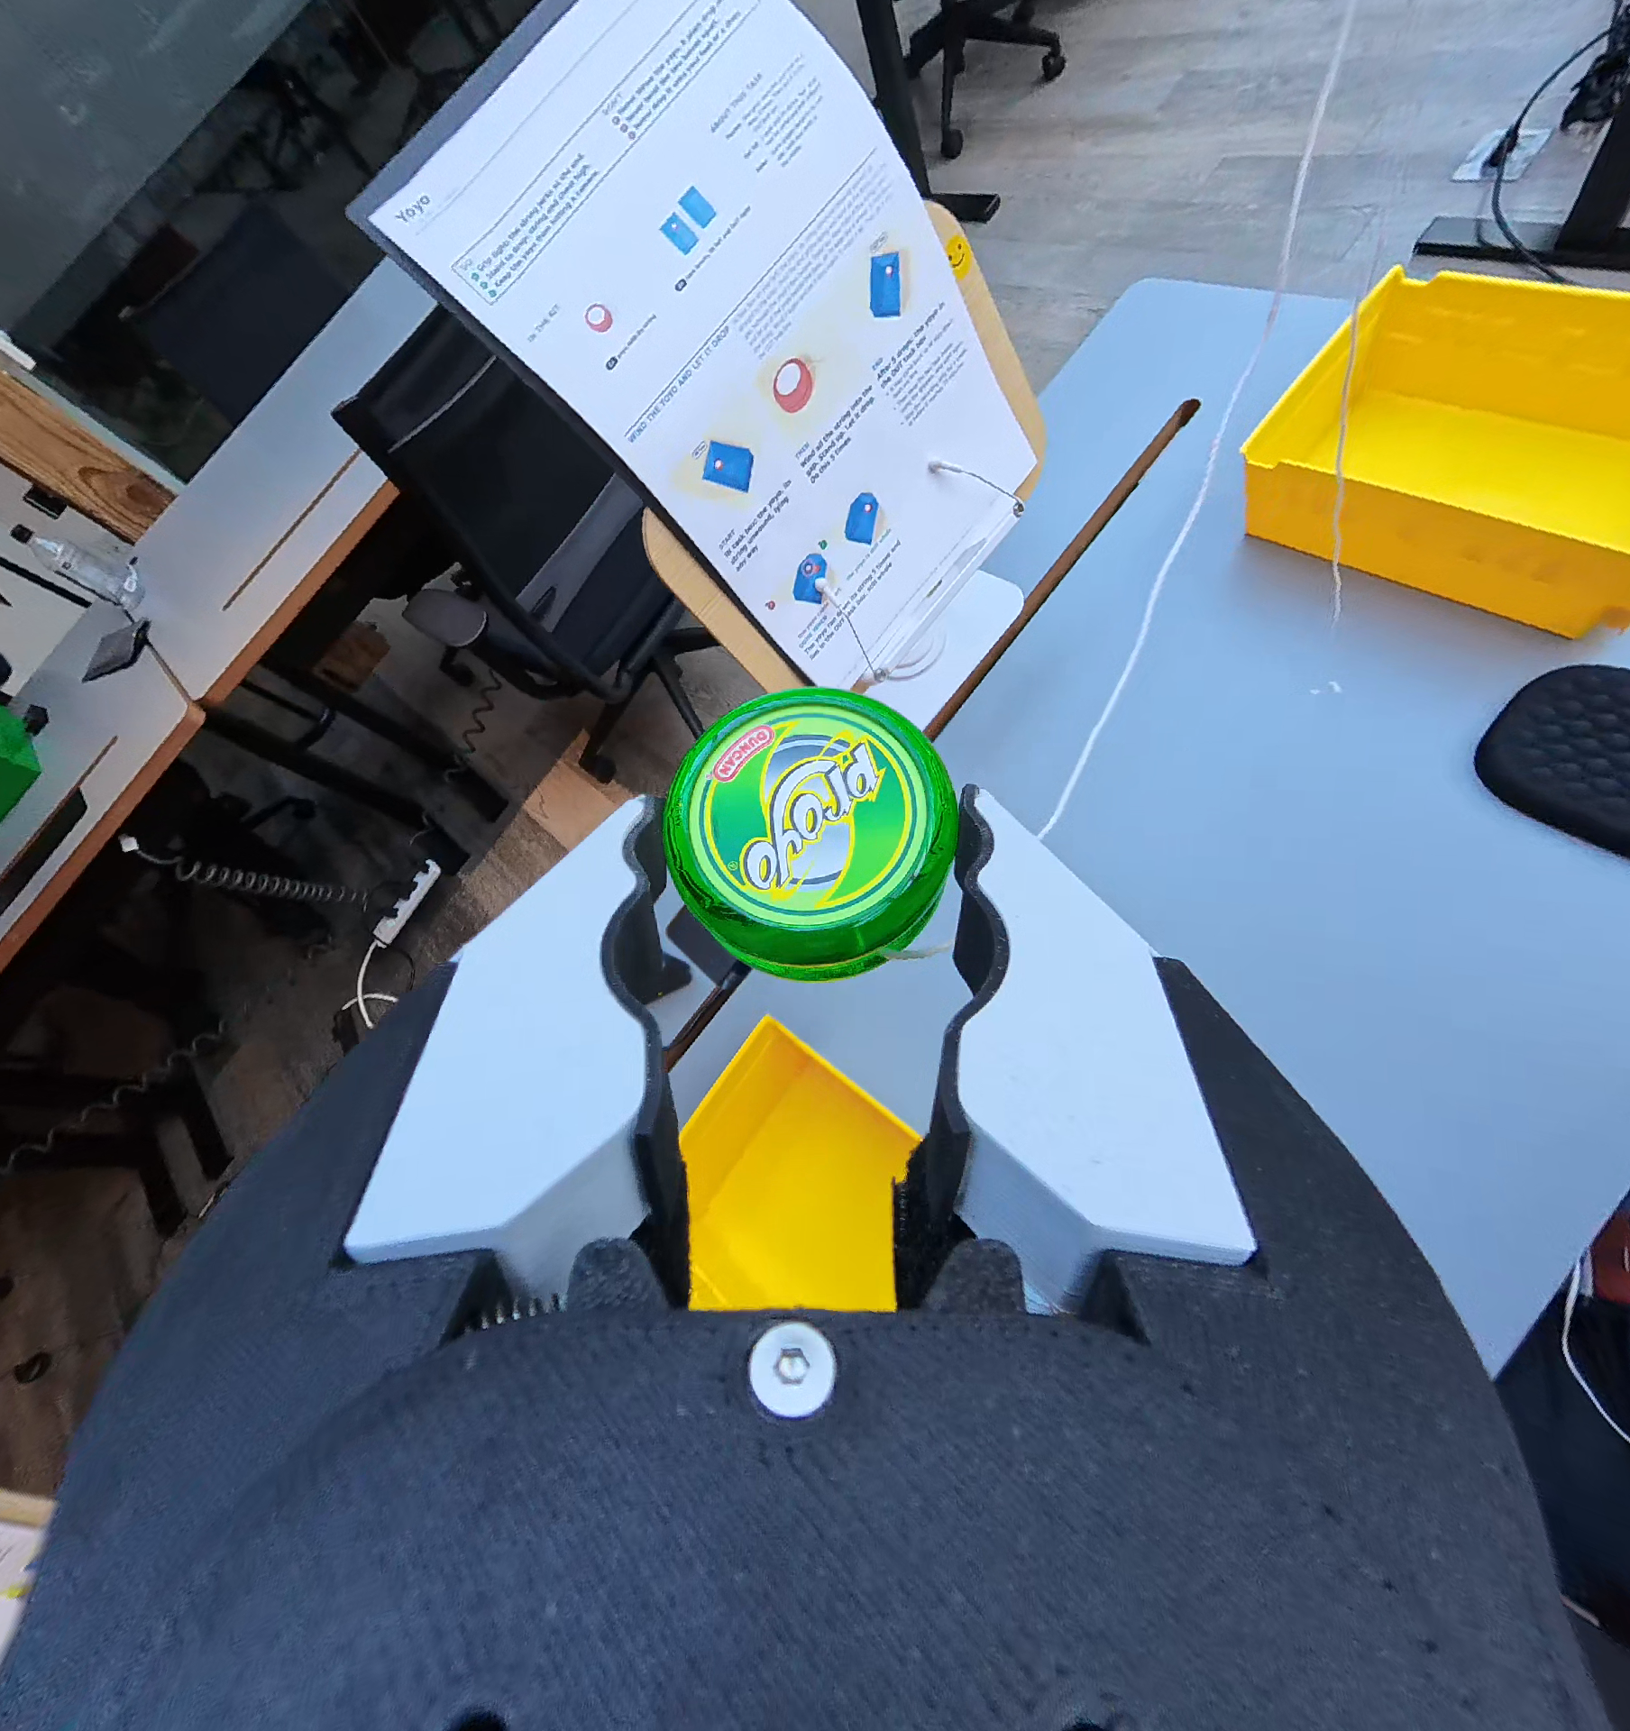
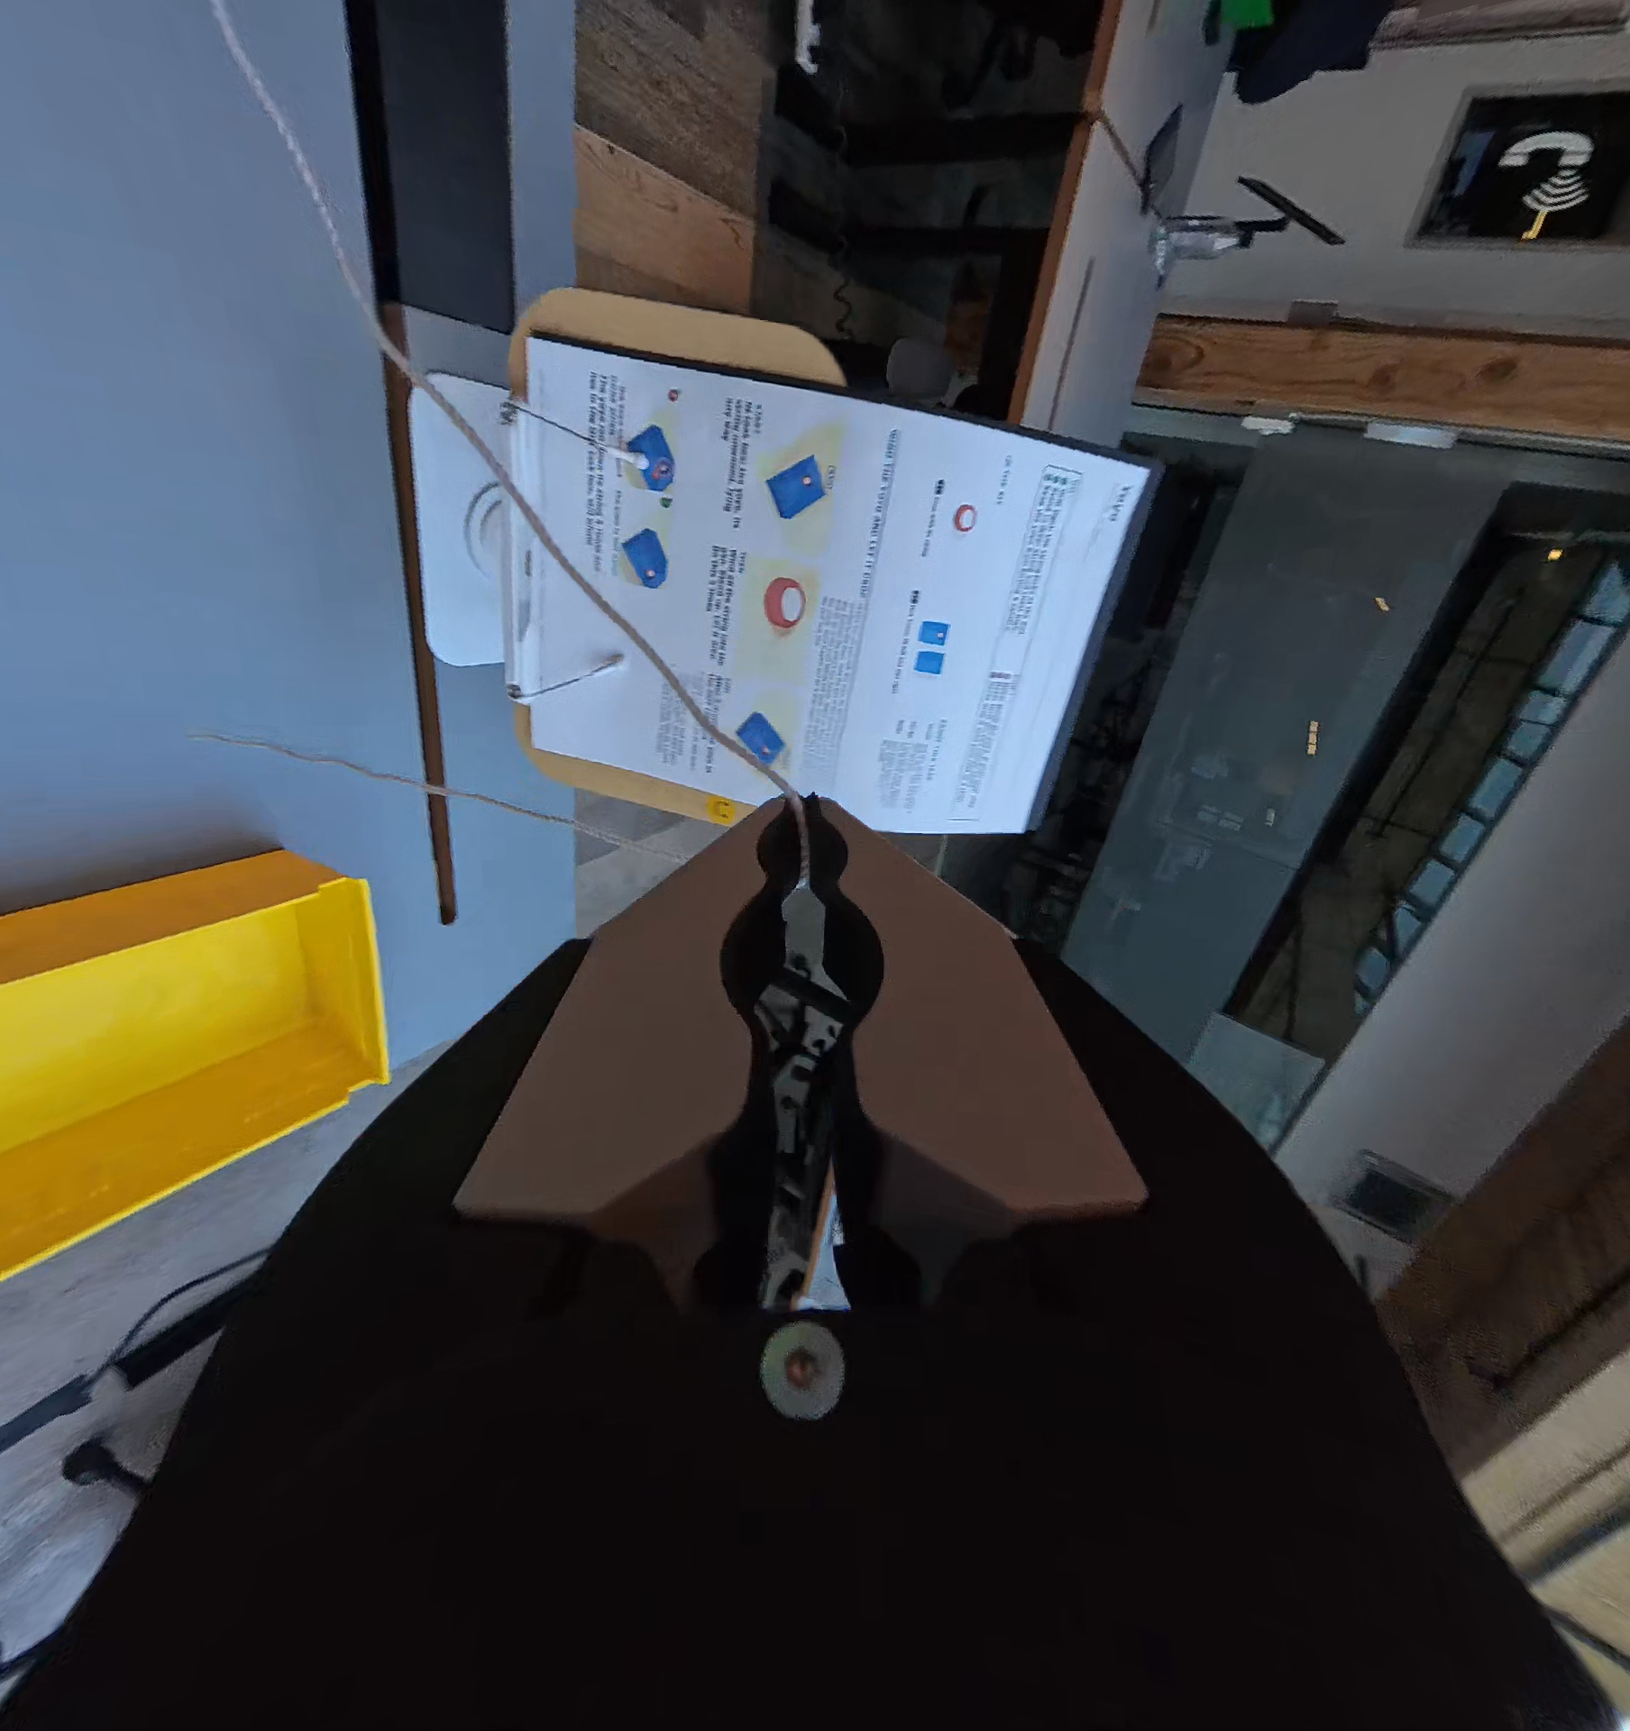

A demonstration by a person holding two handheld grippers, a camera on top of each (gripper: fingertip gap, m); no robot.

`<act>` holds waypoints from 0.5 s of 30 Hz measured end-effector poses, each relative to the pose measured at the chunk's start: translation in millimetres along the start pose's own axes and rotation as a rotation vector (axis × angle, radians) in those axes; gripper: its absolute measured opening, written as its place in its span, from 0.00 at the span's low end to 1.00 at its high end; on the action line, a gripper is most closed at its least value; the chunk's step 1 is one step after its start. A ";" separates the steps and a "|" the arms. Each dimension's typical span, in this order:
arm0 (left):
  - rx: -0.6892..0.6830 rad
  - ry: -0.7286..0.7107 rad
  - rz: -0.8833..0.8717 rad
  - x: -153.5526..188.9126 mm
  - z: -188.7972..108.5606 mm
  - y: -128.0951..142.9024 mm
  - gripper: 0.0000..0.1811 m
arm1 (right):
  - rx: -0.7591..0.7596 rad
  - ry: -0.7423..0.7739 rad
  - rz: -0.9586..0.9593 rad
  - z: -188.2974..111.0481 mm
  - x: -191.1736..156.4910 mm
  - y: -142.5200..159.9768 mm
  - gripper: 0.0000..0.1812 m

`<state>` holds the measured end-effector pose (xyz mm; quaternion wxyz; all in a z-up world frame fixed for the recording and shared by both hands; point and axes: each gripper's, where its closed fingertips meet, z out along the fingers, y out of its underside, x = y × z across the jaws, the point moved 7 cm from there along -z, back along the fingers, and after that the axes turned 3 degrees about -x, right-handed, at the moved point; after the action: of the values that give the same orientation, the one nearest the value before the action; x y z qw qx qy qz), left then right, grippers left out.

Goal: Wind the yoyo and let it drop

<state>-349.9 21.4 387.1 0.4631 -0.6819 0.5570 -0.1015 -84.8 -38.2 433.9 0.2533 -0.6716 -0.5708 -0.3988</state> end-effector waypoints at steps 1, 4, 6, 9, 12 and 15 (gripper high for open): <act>0.012 -0.004 -0.001 1.3 3.8 0.6 0.34 | 0.027 -0.044 0.024 9.5 -11.0 3.0 0.00; 0.063 -0.012 -0.001 7.6 16.1 6.5 0.34 | 0.146 -0.276 0.087 42.9 -65.6 5.4 0.00; 0.132 0.022 -0.009 17.9 28.0 14.1 0.34 | 0.228 -0.413 0.111 70.2 -113.1 5.5 0.00; 0.236 0.105 -0.049 39.3 53.5 31.2 0.34 | 0.373 -0.577 0.145 116.8 -194.2 2.9 0.01; 0.323 0.200 -0.102 65.7 86.0 52.5 0.34 | 0.534 -0.716 0.226 159.4 -275.6 -6.6 0.01; 0.416 0.333 -0.204 95.6 122.5 77.1 0.34 | 0.667 -0.802 0.377 192.0 -341.0 -21.7 0.21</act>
<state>-286.7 7.1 226.2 0.4827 -0.5986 0.5212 -0.3701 -68.8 -73.2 43.8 0.2821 -0.7448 -0.5877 0.1424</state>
